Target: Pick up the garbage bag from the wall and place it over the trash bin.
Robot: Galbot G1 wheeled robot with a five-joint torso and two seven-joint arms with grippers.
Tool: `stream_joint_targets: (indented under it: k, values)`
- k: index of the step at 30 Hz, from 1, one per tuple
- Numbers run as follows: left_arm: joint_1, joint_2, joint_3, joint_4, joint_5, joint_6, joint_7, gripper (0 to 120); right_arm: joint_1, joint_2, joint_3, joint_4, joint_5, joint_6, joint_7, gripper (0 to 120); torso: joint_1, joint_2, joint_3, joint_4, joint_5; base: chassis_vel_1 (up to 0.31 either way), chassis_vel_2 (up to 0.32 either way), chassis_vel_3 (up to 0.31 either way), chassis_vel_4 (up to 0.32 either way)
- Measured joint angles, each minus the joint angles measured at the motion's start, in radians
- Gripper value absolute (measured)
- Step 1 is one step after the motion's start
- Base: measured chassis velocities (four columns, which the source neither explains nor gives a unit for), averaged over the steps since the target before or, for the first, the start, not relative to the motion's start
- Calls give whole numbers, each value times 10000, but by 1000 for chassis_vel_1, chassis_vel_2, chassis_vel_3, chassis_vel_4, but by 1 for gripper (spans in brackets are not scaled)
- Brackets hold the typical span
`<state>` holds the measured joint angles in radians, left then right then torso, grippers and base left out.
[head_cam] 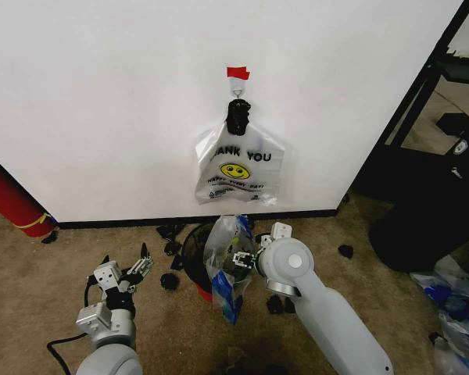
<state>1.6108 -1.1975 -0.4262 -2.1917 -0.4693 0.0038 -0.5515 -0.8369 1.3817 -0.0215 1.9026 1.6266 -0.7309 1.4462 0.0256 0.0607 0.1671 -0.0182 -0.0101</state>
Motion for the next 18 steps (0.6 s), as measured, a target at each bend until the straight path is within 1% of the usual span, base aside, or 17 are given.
stream_joint_targets:
  k: [4, 6, 10, 12, 15, 18]
  values:
    - [-6, 15, 35, 20, 0, 0, 0, 100, 215, 138, 5, -209, 6, -1, -22, 100, 0, 0, 0, 0, 0, 0, 0, 0, 0]
    - [-23, 67, 87, 35, -1, 2, -12, 100, 360, 205, -97, -339, 12, -2, 21, 98, 0, 0, 0, 1, 0, 0, 0, 0, 0]
    - [-263, 302, 279, 46, -6, 77, -59, 100, 753, 364, -422, -785, 72, -2, 218, 81, 0, 0, 0, 1, -1, 0, 0, 0, 0]
    - [-280, 310, 290, 46, -8, 81, -66, 100, 772, 381, -430, -817, 72, -2, 230, 80, 0, 0, 0, 1, -1, 0, 0, 0, 0]
    - [-300, 304, 323, 61, -14, 90, -93, 100, 802, 513, -454, -988, 35, -2, 286, 65, 0, 0, 0, 0, -1, 0, 0, 0, 0]
    - [-256, 267, 350, 152, -2, 55, -101, 100, 734, 697, -516, -1001, -35, -2, 424, 53, 0, 0, 0, 1, -1, 0, 0, 0, 0]
